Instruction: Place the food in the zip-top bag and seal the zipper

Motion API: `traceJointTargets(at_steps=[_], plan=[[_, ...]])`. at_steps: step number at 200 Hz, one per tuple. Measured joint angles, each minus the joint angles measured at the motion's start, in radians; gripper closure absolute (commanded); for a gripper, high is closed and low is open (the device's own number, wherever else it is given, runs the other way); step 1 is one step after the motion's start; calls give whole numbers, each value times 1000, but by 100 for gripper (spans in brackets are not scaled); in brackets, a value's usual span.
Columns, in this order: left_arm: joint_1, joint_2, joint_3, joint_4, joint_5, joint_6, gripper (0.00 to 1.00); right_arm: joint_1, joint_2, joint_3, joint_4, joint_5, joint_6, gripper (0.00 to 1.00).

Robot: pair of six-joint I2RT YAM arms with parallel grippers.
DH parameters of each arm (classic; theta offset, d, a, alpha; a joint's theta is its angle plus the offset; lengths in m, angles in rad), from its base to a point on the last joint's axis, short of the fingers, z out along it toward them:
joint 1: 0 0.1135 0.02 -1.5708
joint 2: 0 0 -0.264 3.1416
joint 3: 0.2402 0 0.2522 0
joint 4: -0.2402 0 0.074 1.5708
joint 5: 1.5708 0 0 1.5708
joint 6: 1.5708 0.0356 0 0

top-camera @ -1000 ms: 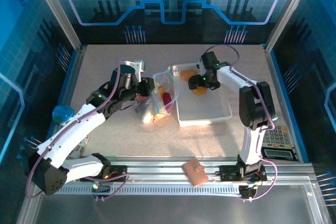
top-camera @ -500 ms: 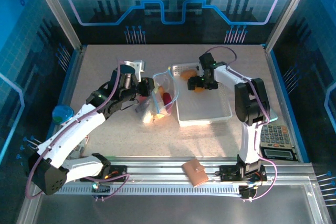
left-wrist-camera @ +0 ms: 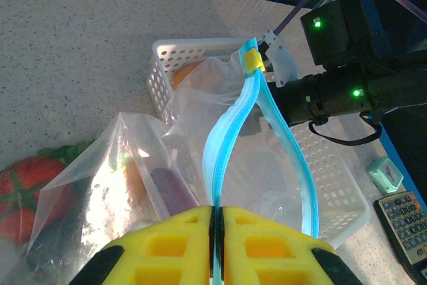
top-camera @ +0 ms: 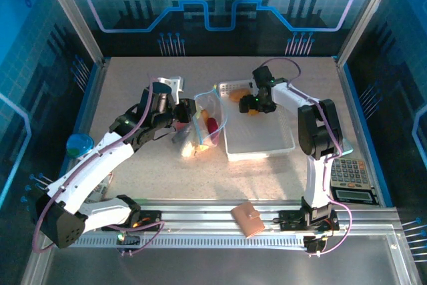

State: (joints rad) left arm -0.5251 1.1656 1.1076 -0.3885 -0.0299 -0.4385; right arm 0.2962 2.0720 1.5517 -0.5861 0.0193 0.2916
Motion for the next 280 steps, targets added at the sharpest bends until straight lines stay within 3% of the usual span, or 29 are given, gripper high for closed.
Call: traceJointTargets(at_steps=[50,75,97,148,194,239,280], plan=[[3,-2,0,-3,0,0,87,0,31,31,3,0,8,40],[5,-2,0,-3,0,0,87,0,31,31,4,0,16,57],[5,-2,0,-3,0,0,87,-1,30,26,14,0,22,65],[6,-2,0,-3,0,0,88,-1,-90,-82,42,30,22,65],[6,-2,0,-3,0,0,88,31,-415,-132,32,69,9,65],[6,13,0,-2,0,0,89,210,-733,-133,48,37,-24,65],[6,33,0,-3,0,0,89,367,-776,-143,64,3,-31,65]])
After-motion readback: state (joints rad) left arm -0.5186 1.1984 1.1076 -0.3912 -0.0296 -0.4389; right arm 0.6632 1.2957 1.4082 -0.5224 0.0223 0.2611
